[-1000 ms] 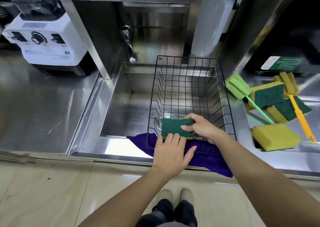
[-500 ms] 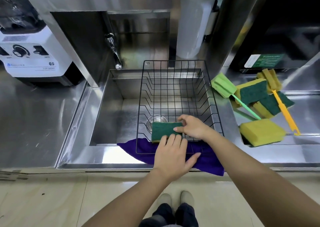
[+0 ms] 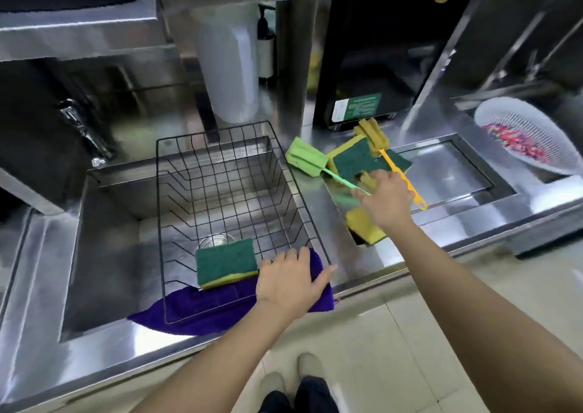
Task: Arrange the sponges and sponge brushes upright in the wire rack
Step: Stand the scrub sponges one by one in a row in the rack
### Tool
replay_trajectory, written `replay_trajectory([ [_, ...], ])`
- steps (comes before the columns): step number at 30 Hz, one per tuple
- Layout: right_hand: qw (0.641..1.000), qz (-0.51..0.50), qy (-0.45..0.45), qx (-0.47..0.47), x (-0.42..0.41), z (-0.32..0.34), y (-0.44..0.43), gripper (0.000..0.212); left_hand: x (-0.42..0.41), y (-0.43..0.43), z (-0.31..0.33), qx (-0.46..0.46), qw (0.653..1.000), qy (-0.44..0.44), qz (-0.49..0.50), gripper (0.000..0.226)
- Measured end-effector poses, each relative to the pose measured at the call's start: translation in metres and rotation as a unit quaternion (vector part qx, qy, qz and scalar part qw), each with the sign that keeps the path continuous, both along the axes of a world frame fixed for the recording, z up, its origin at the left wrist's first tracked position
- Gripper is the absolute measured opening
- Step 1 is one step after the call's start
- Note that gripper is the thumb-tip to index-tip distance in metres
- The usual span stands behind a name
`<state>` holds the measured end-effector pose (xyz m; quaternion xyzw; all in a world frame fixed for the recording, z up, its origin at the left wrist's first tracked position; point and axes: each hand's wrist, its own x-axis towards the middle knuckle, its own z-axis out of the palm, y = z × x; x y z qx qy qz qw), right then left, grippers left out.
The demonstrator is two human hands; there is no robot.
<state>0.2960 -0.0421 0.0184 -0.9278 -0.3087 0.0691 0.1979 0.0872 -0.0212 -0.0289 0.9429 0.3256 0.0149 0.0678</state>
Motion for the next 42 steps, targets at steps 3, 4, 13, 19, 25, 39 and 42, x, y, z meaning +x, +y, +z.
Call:
replay_trajectory([
  [3, 0.993, -0.077, 0.057, -0.069, 0.017, -0.012, -0.023, 0.068, 0.002, 0.0, -0.001, -0.002, 1.0, 0.004, 0.007, 0.074],
  [4, 0.989, -0.091, 0.084, -0.081, 0.019, -0.016, -0.028, 0.071, 0.002, 0.0, -0.001, -0.002, 1.0, 0.008, 0.009, 0.073],
  [13, 0.964, -0.102, 0.231, -0.083, 0.02, -0.011, -0.039, 0.061, 0.001, 0.001, -0.004, 0.001, 1.0, 0.005, 0.016, 0.077],
  [19, 0.946, -0.068, 0.317, -0.018, 0.027, 0.013, -0.042, 0.058, -0.002, 0.002, -0.004, 0.002, 1.0, 0.0, 0.02, 0.074],
  [25, 0.927, -0.039, 0.346, 0.143, 0.026, 0.049, -0.033, 0.062, -0.02, 0.009, 0.003, 0.043, 0.999, -0.001, 0.012, 0.074],
  [39, 0.882, 0.177, 0.422, 0.108, -0.074, 0.045, 0.08, 0.054, -0.084, 0.035, 0.011, 0.035, 0.991, -0.025, 0.124, 0.064],
  [42, 0.876, 0.165, 0.442, 0.1, -0.094, 0.03, 0.1, 0.054, -0.09, 0.038, 0.01, 0.019, 0.989, -0.031, 0.144, 0.064],
])
